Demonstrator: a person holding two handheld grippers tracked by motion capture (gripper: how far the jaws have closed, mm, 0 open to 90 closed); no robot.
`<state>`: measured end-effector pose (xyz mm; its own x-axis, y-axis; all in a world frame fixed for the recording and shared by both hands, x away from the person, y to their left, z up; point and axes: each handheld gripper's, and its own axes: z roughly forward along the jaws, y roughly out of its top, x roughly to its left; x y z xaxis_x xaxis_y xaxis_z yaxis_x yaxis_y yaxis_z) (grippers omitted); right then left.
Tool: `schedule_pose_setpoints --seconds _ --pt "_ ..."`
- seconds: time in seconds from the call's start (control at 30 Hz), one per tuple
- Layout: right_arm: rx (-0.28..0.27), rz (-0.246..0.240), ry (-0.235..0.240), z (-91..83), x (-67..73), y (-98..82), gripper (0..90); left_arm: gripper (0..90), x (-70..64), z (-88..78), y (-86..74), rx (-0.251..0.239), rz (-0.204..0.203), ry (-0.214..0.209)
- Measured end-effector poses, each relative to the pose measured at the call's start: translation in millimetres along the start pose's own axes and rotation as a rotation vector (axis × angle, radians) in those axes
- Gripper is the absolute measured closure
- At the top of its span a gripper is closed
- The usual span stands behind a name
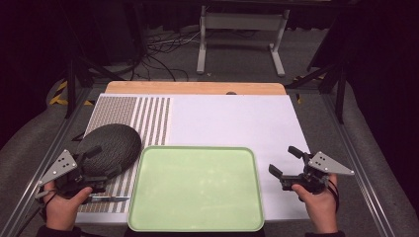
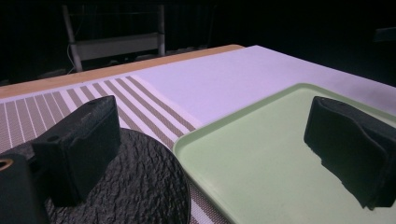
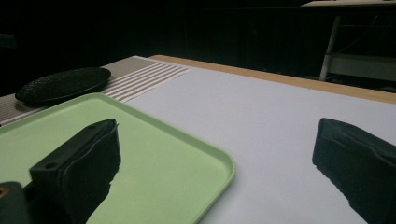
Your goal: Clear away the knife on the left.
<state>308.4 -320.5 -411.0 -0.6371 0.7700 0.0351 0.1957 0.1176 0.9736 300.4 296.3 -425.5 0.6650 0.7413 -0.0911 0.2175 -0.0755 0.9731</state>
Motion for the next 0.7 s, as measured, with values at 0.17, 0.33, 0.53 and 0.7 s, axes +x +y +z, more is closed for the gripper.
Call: schedule_pose_setpoints --seconds 0.17,0.33,0.53,0.7 --pt "-0.005 -0.001 0.0 -0.2 -0.6 0.0 1.9 5.0 0.0 -0.1 1.2 0.008 0.005 -0.009" --pt "0.0 0.004 0.009 0.9 -0.5 -0.4 1.9 5.7 3.0 -1.6 4.9 0.064 0.022 -0.038" --pt "0.011 0.003 0.018 3.2 -0.8 -1.2 1.9 6.8 5.5 -4.8 7.7 0.146 0.075 -0.054" --pt "0.014 0.007 0.02 4.9 -2.4 -1.9 1.9 7.0 7.8 -8.9 12.3 0.217 0.102 -0.073"
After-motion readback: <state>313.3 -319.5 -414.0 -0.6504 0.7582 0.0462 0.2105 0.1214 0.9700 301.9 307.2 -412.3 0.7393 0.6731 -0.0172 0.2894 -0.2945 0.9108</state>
